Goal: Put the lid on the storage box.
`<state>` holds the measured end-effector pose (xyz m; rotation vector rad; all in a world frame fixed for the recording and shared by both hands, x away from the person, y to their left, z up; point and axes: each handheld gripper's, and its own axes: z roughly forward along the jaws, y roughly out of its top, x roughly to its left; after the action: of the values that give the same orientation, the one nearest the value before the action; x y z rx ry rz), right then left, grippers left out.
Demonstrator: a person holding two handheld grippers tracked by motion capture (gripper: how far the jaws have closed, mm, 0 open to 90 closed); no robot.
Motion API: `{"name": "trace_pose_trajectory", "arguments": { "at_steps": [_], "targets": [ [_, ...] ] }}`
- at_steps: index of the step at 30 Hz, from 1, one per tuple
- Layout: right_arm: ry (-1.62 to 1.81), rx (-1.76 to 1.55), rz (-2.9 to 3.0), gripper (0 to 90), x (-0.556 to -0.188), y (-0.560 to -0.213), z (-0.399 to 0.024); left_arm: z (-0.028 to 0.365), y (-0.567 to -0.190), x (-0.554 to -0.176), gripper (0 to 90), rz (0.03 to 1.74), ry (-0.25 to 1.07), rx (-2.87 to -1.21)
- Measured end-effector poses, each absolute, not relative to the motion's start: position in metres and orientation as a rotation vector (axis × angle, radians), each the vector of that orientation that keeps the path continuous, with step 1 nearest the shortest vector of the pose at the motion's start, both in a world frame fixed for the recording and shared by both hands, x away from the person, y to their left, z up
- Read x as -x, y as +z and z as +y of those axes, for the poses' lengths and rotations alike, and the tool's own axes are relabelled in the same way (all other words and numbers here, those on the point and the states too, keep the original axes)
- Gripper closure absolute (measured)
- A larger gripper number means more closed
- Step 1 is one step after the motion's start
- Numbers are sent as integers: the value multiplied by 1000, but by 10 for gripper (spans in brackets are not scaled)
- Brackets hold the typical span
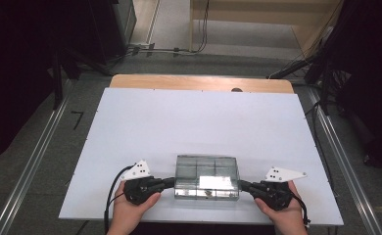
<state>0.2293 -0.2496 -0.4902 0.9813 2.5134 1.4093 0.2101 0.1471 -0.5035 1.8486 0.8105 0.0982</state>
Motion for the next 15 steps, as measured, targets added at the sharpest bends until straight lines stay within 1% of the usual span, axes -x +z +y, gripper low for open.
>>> {"name": "trace_pose_trajectory", "arguments": {
  "at_steps": [15],
  "targets": [
    [1348,-978,2529,884,-231,-493,-250,148,-507,-213,900,823,67,-1890]
  ]
}}
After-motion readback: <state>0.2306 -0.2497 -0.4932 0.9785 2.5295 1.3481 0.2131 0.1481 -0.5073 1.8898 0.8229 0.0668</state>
